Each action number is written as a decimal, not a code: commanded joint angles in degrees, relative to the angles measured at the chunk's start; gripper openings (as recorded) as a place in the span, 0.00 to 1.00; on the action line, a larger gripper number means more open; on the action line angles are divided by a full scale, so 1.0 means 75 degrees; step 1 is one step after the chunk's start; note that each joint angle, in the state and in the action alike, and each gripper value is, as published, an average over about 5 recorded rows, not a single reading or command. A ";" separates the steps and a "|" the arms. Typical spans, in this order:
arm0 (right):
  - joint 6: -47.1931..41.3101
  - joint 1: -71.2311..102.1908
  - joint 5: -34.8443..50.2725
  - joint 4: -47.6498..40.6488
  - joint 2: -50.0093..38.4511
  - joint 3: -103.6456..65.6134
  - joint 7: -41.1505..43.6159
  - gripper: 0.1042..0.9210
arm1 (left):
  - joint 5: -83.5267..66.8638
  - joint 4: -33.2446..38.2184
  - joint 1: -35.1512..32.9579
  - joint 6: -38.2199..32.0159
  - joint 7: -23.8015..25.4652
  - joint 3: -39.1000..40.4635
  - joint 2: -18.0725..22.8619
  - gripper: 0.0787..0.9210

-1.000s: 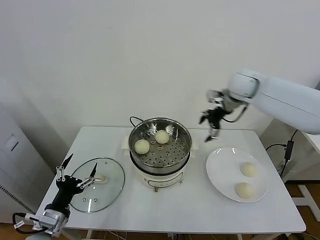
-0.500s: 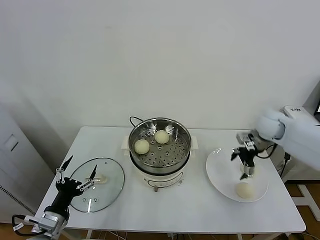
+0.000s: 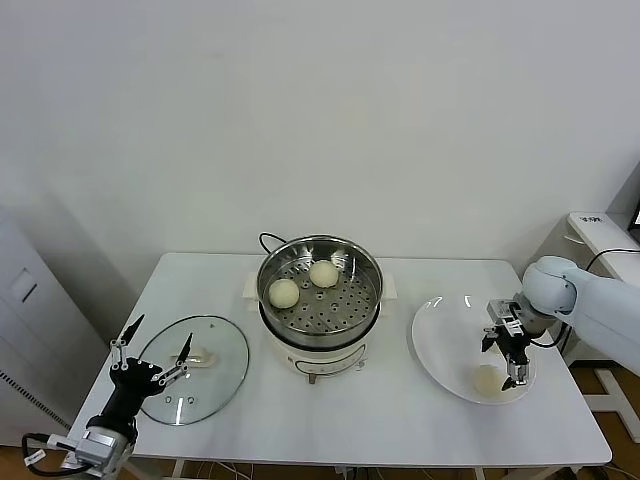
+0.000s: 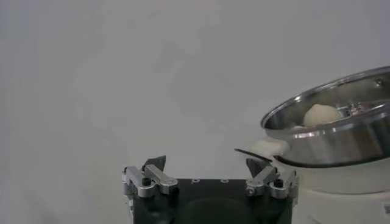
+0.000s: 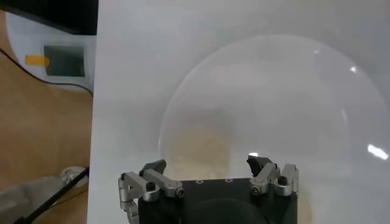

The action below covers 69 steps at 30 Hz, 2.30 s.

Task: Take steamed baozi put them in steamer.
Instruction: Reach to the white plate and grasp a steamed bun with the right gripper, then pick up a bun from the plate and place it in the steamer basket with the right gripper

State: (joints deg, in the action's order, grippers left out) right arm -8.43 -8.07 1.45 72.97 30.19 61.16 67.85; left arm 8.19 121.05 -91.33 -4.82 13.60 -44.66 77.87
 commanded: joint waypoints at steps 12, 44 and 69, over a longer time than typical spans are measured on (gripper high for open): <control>0.0084 0.0760 -0.0401 -0.0448 0.0370 -0.0536 -0.0158 0.75 | 0.0061 0.0009 -0.0111 -0.0055 0.0013 -0.0033 0.0019 0.88; 0.2524 -0.4835 0.0359 0.1651 0.4066 0.1775 -0.0041 0.36 | 0.0040 -0.0017 0.0144 0.0074 -0.0031 -0.0049 0.0093 0.88; 0.5352 -0.1755 -0.3131 0.1446 0.4962 0.0413 -0.0170 0.39 | 0.0009 -0.0049 0.0195 0.0102 -0.0045 -0.0106 0.0153 0.88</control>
State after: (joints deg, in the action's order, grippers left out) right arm 26.88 -24.64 -17.11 82.61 65.63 65.80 65.98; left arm 8.20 120.76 -90.03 -4.12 13.29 -45.41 79.02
